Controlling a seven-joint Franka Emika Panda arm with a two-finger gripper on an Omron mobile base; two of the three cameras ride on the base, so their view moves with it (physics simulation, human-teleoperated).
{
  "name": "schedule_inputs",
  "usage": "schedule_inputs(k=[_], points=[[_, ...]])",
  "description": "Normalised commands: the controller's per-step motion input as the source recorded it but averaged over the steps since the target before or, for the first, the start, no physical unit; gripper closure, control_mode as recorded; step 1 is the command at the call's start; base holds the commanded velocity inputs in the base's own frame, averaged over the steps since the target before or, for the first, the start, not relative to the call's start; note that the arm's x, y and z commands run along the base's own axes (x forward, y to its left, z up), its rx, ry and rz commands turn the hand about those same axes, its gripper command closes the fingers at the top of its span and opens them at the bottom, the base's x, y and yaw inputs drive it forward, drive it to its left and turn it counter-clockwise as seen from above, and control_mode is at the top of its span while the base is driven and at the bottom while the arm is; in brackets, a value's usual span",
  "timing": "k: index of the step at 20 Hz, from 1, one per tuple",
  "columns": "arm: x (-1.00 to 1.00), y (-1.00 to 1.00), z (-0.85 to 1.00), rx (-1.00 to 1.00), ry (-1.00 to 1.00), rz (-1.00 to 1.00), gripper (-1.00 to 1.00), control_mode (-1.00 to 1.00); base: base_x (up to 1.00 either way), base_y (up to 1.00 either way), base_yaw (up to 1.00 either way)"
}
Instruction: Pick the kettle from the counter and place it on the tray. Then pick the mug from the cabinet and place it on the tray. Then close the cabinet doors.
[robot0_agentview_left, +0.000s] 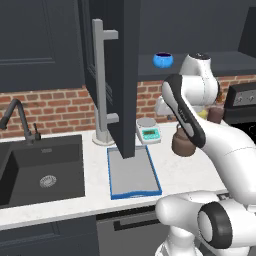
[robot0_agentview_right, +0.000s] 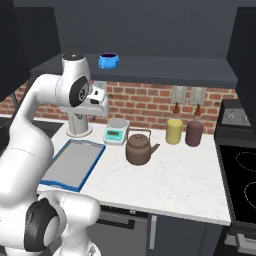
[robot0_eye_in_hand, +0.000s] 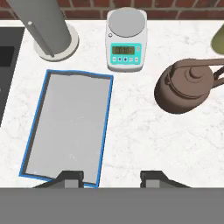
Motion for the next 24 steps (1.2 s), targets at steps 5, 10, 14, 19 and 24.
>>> schedule_inputs(k=[5, 10, 14, 19, 24], points=[[-0.08, 0.00, 0.00, 0.00, -0.06, 0.00, -1.00, -1.00, 0.00, 0.00, 0.00], [-0.46, 0.00, 0.00, 0.00, -0.30, -0.04, -1.00, -1.00, 0.00, 0.00, 0.00], [-0.53, 0.00, 0.19, 0.00, -0.48, -0.16, -1.00, -1.00, 0.00, 0.00, 0.00], [-0.13, -0.02, 0.60, 0.00, -0.43, -0.10, -1.00, -1.00, 0.00, 0.00, 0.00], [0.04, 0.00, 0.78, 0.00, -0.32, -0.13, -1.00, -1.00, 0.00, 0.00, 0.00]])
